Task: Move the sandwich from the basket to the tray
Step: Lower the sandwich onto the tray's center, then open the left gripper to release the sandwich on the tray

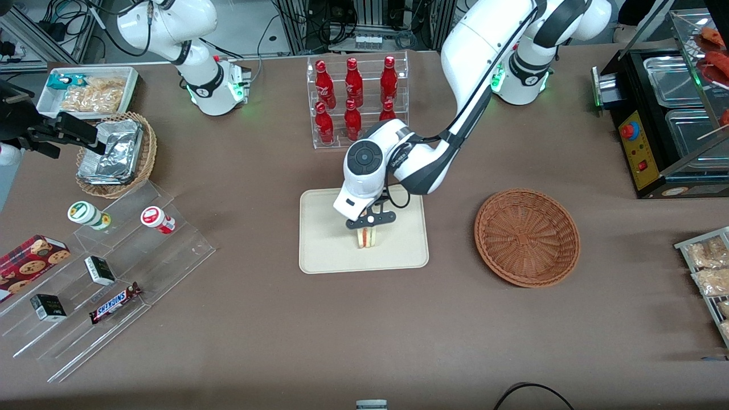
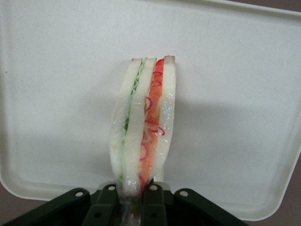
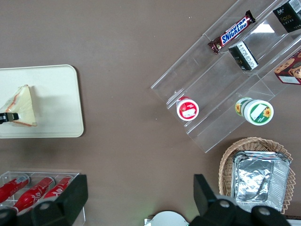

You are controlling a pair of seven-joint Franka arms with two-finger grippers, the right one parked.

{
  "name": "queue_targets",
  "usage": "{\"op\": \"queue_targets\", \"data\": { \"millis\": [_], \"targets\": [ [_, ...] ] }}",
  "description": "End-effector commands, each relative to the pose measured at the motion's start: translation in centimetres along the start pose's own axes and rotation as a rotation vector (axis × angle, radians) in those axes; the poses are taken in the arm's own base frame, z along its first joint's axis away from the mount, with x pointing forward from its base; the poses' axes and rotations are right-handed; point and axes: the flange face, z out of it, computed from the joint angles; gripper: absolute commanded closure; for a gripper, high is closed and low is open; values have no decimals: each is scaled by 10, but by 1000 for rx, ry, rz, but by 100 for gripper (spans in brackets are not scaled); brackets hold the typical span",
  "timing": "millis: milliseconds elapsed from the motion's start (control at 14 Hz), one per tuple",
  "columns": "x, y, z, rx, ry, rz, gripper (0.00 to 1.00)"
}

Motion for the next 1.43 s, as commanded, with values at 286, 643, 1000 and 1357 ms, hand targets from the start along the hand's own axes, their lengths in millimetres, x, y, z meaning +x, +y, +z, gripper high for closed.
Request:
{"op": "queue_targets", "data": {
  "millis": [286,643,1000,1357],
  "targets": [
    [4,7,-3,-13,32,-9,0],
    [0,4,-53,-25,47,-17,0],
    [0,-23,-113,45,39,10,0],
    [24,-85,-153,181,-57,38,0]
  ]
}}
